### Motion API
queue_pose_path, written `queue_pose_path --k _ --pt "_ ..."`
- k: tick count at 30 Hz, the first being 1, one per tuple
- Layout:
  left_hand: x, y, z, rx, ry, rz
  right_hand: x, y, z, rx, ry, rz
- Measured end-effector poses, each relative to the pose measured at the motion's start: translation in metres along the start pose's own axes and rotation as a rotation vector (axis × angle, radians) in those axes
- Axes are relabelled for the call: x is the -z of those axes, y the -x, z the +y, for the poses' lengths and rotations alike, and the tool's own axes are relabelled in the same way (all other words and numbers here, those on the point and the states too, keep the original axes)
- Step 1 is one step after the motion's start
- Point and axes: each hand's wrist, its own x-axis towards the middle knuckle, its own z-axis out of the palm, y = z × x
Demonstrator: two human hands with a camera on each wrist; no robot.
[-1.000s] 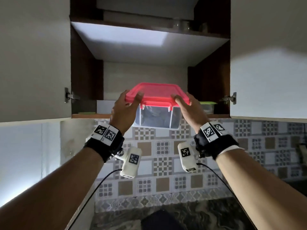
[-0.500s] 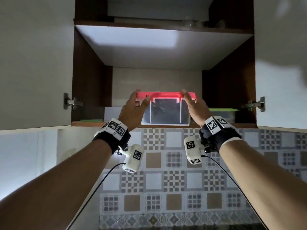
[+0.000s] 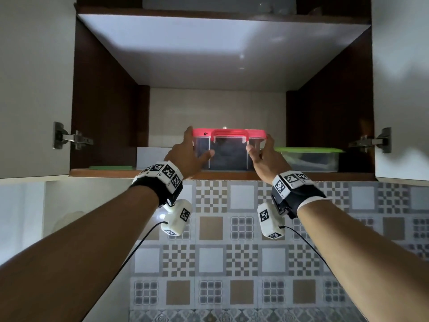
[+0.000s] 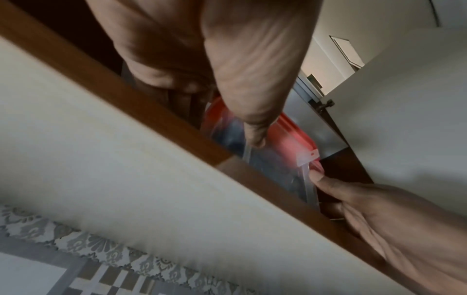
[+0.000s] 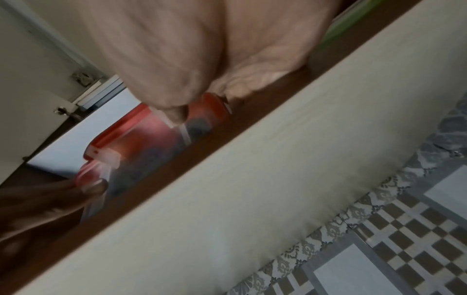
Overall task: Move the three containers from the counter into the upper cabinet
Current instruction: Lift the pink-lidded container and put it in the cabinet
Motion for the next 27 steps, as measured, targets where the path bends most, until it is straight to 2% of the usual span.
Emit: queue_pose_path --k 5,8,11,15,18,20,22,27 --pt "-0.022 -0.009 -0.009 0.029 -0.034 0.048 -0.006 -0.006 0.003 -0.057 0.134 0.01" --pt "-0.022 -0.008 -0.012 -0.002 0.034 0.056 -0.003 -0.003 0.003 -0.028 0.128 0.011" --pt "-0.015 0.003 -0.014 -0.042 0.095 0.118 0.003 0.011 0.005 0.101 0.043 0.037" --pt "-0.013 0.043 -0.019 -0.172 0.192 0.312 0.014 0.06 0.013 0.35 -0.074 0.194" --pt "-0.021 0.099 -0.02 -0.214 0.334 0.35 0.018 0.117 0.031 0.39 -0.186 0.245" --pt "-0.037 0.141 -0.024 -0.171 0.458 0.263 0.008 0.157 0.053 0.344 -0.22 0.202" --pt "-0.063 0.185 -0.033 -0.106 0.536 0.131 -0.013 0.2 0.081 0.255 -0.265 0.086" --pt "-0.16 0.301 -0.076 0.136 0.494 -0.2 -0.093 0.314 0.171 0.014 -0.226 -0.218"
